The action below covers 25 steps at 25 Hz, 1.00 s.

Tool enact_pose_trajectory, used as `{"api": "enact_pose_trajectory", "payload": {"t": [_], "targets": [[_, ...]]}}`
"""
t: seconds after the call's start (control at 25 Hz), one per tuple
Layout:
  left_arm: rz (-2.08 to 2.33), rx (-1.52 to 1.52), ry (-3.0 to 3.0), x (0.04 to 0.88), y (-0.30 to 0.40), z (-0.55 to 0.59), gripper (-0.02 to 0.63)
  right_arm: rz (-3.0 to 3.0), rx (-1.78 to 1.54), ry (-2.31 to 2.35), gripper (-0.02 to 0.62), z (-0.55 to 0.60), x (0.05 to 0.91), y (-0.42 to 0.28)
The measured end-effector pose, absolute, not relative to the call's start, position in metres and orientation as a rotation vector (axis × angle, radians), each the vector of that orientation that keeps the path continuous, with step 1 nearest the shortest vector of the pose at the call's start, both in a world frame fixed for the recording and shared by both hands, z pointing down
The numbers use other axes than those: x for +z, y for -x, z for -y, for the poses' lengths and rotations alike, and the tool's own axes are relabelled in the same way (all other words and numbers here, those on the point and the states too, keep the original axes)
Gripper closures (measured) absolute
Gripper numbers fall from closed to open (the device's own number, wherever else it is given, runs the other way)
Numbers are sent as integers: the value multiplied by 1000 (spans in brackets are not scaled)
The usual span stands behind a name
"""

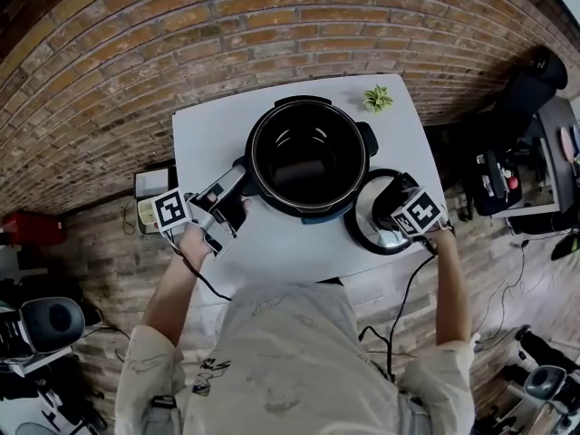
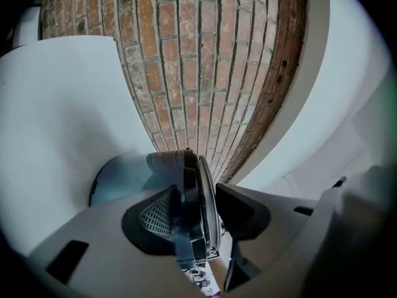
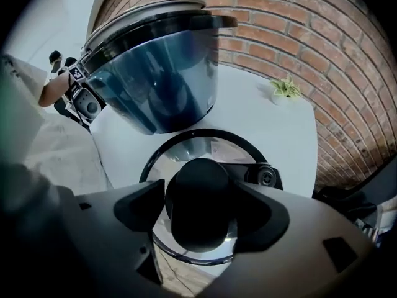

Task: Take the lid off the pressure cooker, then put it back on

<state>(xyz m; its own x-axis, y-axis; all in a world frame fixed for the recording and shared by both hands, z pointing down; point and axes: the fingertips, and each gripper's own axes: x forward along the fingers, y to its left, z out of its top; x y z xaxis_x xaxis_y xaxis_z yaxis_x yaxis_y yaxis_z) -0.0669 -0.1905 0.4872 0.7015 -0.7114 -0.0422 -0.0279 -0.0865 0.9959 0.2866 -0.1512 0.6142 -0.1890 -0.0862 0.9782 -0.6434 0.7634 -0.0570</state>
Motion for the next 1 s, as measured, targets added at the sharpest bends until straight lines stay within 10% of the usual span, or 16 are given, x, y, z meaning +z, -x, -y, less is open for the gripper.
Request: {"api": "enact_pose_trajectory", "payload": {"t": [0.12, 1.0], "targets": [[656, -609, -1550, 495, 67, 191, 474, 1688, 542, -557, 279, 153, 625, -286], [643, -628, -1544, 496, 67, 191, 485, 1620, 562, -539, 302, 153, 625, -288]]}}
